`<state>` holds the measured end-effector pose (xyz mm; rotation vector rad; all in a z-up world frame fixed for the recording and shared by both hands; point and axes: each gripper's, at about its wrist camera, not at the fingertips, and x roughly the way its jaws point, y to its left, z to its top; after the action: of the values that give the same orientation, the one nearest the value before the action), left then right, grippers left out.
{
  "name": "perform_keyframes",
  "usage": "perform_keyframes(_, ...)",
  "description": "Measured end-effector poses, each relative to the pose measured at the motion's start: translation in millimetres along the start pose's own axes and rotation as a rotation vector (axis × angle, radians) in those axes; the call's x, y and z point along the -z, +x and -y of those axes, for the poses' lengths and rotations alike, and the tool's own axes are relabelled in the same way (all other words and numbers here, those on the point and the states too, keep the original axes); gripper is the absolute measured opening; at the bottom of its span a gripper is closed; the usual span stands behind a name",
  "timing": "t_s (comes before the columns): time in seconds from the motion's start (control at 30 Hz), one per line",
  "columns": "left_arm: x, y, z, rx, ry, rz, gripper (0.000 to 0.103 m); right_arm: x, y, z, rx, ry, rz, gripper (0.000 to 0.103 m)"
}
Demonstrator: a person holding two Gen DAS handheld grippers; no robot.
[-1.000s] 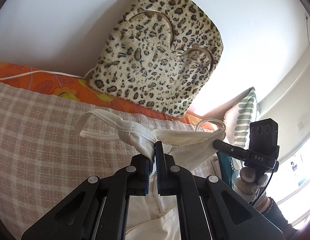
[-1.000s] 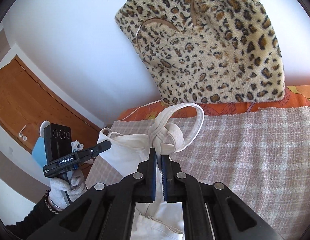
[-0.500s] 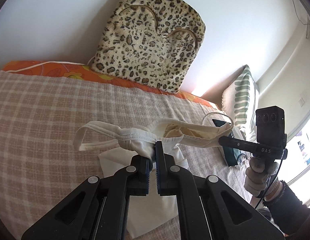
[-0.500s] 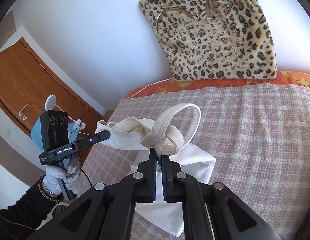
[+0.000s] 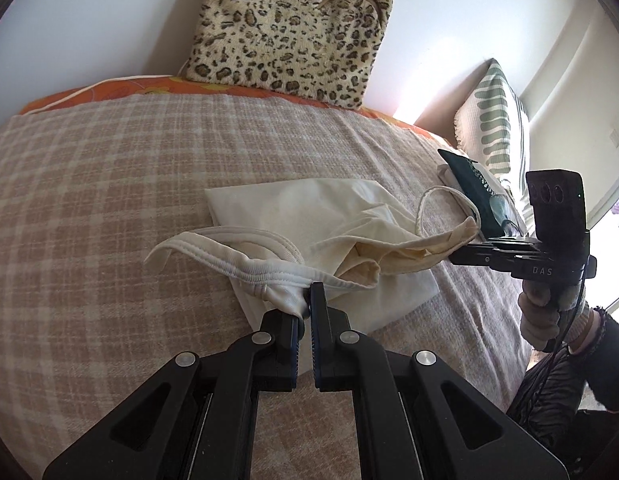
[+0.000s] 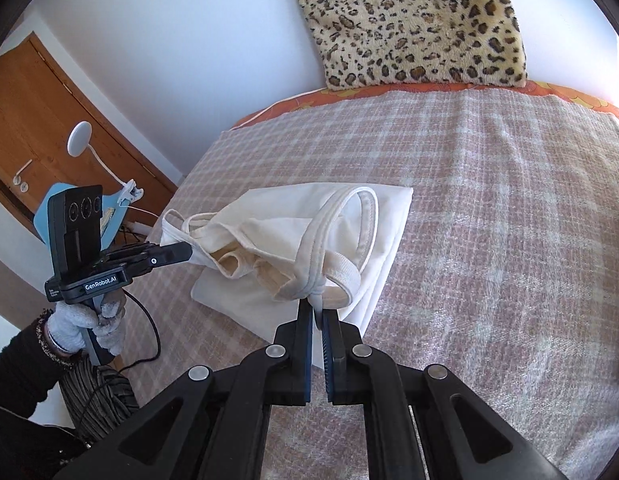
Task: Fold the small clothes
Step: 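Lift the straps with both grippers and fold them over onto the hem, then open both grippers and release the folded camisole bundle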
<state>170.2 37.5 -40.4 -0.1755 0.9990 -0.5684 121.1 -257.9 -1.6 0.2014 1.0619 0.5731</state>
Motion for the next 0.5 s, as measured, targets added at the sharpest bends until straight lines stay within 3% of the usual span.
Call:
perform_keyframes(0.1,8,-2,-1,-0.031,0.000,-0.032,0.012,10,3,2,0.046,-0.023,-0.027,0.003)
perform_keyframes(0.33,36,-30,2,-0.010,0.037,-0.119,0.012,35,-19,3,0.085,-0.069,-0.071,0.010)
perform_keyframes(0.5,31,-59,22,0.031,0.106,-0.070,0.012,29,-51,-8,0.064,-0.079,0.037,0.015)
